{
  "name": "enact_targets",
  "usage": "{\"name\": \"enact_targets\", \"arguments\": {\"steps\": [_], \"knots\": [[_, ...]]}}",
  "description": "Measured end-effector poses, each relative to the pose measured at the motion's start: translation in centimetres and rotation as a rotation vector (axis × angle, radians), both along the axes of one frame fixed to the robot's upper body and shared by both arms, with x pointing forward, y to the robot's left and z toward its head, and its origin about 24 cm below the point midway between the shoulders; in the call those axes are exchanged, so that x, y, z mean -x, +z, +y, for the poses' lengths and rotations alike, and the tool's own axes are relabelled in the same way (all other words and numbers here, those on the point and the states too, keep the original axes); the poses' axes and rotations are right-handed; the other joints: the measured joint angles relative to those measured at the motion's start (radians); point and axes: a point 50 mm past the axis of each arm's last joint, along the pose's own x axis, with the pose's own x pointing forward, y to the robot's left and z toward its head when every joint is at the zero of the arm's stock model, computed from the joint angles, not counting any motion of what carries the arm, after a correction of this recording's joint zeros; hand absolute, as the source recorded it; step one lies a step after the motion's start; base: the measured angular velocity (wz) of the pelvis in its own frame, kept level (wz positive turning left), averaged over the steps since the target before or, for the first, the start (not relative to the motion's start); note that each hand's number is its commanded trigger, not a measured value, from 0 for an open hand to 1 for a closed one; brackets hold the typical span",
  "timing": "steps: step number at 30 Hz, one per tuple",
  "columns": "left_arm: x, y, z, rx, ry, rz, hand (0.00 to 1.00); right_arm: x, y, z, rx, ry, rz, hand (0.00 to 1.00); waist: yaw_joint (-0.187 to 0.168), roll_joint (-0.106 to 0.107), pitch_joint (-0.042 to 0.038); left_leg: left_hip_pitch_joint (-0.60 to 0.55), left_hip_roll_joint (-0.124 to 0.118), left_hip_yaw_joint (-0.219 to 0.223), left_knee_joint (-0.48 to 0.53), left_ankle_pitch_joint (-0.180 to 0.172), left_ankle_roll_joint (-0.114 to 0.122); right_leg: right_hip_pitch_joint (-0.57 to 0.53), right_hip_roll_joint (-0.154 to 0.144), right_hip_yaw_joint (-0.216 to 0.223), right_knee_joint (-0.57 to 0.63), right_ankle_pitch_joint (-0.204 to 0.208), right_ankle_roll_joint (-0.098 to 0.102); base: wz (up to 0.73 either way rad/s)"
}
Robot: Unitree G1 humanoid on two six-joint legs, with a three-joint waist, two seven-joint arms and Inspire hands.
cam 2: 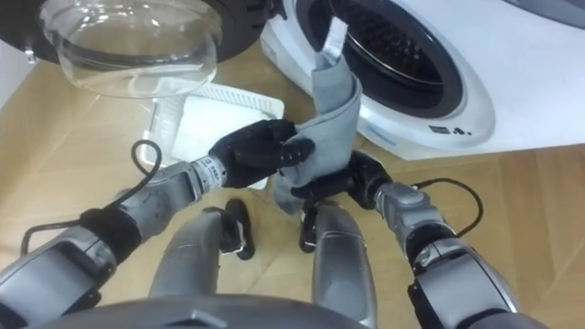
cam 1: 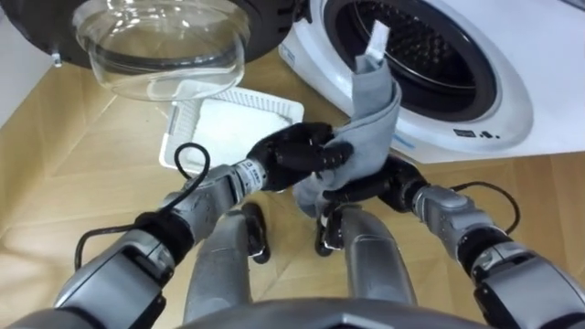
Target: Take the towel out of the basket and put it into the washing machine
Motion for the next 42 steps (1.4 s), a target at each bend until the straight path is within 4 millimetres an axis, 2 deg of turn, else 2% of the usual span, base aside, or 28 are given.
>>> {"name": "enact_targets", "arguments": {"steps": [1, 2, 8, 12, 15, 19, 23, 27, 28, 29, 31, 33, 37, 38, 40, 42], "knots": [[-0.1, 0.3, -0.3, 0.016, -0.007, -0.006, 1.0, 0.0, 0.0, 0.0, 0.0, 0.001, 0.0, 0.84, 0.0, 0.002, -0.0006, 0.0, -0.001, 0.003, -0.005, 0.002, 0.0, -0.003, -0.001, 0.002, 0.004, -0.002, 0.0, 0.0], [-0.2, 0.6, -0.7, 0.04, -0.007, -0.009, 1.0, 0.0, 0.0, 0.0, 0.0, -0.001, 0.003, 1.0, -0.001, 0.003, -0.0005, 0.001, -0.001, 0.006, -0.006, 0.003, -0.001, -0.006, -0.002, 0.005, 0.011, -0.005, -0.001, 0.0], [0.0, 1.3, -3.0, 0.203, 0.034, 0.052, 1.0, 0.0, -0.1, -0.5, 0.011, -0.036, 0.026, 1.0, -0.009, 0.003, -0.0004, -0.001, 0.003, 0.004, -0.012, 0.008, -0.01, -0.006, 0.001, -0.003, -0.002, -0.007, -0.011, 0.01], [-0.7, 3.0, -3.8, 0.271, 0.053, 0.022, 1.0, -0.3, 0.1, -0.7, 0.016, -0.073, 0.009, 1.0, -0.021, 0.002, -0.0003, -0.006, 0.009, 0.004, -0.007, 0.009, -0.012, -0.012, 0.001, -0.002, -0.001, -0.008, -0.013, 0.01], [-1.2, 3.9, -4.0, 0.289, 0.068, -0.007, 1.0, -0.8, 0.6, -0.5, 0.009, -0.095, -0.034, 1.0, -0.037, 0.002, -0.0006, -0.006, 0.009, 0.005, -0.004, 0.009, -0.012, -0.012, 0.002, 0.0, -0.003, -0.008, -0.013, 0.0], [-1.9, 4.6, -4.3, 0.317, 0.11, 0.0, 1.0, -1.2, 0.7, -0.2, 0.01, -0.114, -0.052, 1.0, -0.038, -0.001, -0.0005, -0.006, 0.008, 0.004, 0.0, 0.009, -0.012, -0.011, 0.002, 0.0, -0.001, -0.008, -0.013, 0.0], [-2.5, 4.9, -3.9, 0.366, 0.196, 0.022, 1.0, -1.7, 1.1, 0.5, -0.018, -0.138, -0.077, 1.0, -0.062, -0.01, -0.0001, -0.004, 0.006, 0.001, -0.003, 0.01, -0.012, -0.007, 0.0, -0.004, -0.002, -0.007, -0.013, 0.02], [-2.6, 4.9, -4.0, 0.386, 0.239, 0.051, 1.0, -1.9, 1.1, 0.6, -0.03, -0.155, -0.077, 1.0, -0.066, -0.018, -0.0013, -0.003, 0.007, 0.0, -0.004, 0.01, -0.012, -0.004, 0.002, -0.003, -0.009, -0.004, -0.012, 0.0], [-2.6, 4.9, -4.0, 0.388, 0.242, 0.055, 0.76, -1.8, 1.0, 0.5, -0.03, -0.158, -0.073, 1.0, -0.066, -0.018, -0.0013, -0.003, 0.006, -0.001, -0.004, 0.01, -0.012, -0.003, 0.002, -0.004, -0.01, -0.004, -0.011, 0.0], [-2.5, 4.9, -4.1, 0.394, 0.246, 0.063, 0.0, -1.8, 1.0, 0.5, -0.036, -0.167, -0.072, 1.0, -0.066, -0.018, -0.0013, -0.003, 0.007, -0.004, -0.005, 0.01, -0.012, 0.001, 0.005, -0.005, -0.016, -0.001, -0.011, 0.0], [-2.5, 4.8, -4.1, 0.394, 0.25, 0.073, 0.0, -1.7, 1.0, 0.6, -0.04, -0.173, -0.069, 1.0, -0.064, -0.018, -0.0012, -0.002, 0.008, -0.007, -0.006, 0.01, -0.012, 0.009, 0.017, -0.008, -0.032, 0.005, -0.011, -0.02], [-2.4, 4.8, -4.1, 0.392, 0.254, 0.077, 0.0, -1.5, 0.8, 0.4, -0.028, -0.18, -0.065, 1.0, -0.058, -0.018, -0.0011, -0.001, 0.016, -0.008, -0.008, 0.01, -0.012, 0.013, 0.018, -0.007, -0.042, 0.01, -0.011, -0.02], [-2.0, 4.1, -3.6, 0.436, 0.306, 0.124, 0.0, -1.2, 0.6, 0.3, -0.013, -0.189, -0.056, 1.0, -0.039, -0.018, -0.0011, 0.009, 0.011, -0.005, -0.032, 0.012, -0.015, 0.013, 0.017, -0.003, -0.044, 0.01, -0.011, -0.01], [-1.9, 3.8, -3.3, 0.44, 0.324, 0.139, 0.0, -0.7, 0.2, 0.0, 0.005, -0.195, -0.033, 1.0, -0.022, -0.017, -0.0005, 0.018, 0.004, -0.004, -0.041, 0.014, -0.017, 0.018, 0.017, -0.003, -0.047, 0.01, -0.011, -0.03], [-1.6, 2.5, -2.1, 0.422, 0.373, 0.17, 0.0, 0.2, -0.5, -0.3, 0.039, -0.19, 0.012, 1.0, 0.012, -0.014, 0.0008, 0.034, 0.004, -0.004, -0.051, 0.016, -0.021, 0.034, 0.019, -0.006, -0.057, 0.011, -0.013, -0.02], [-0.8, 0.9, 0.0, 0.392, 0.454, 0.207, 0.0, 1.6, -1.3, -1.0, 0.061, -0.213, 0.072, 1.0, 0.047, -0.01, 0.0023, 0.043, 0.005, -0.006, -0.066, 0.018, -0.026, 0.042, 0.025, -0.014, -0.067, 0.01, -0.015, 0.02]]}}
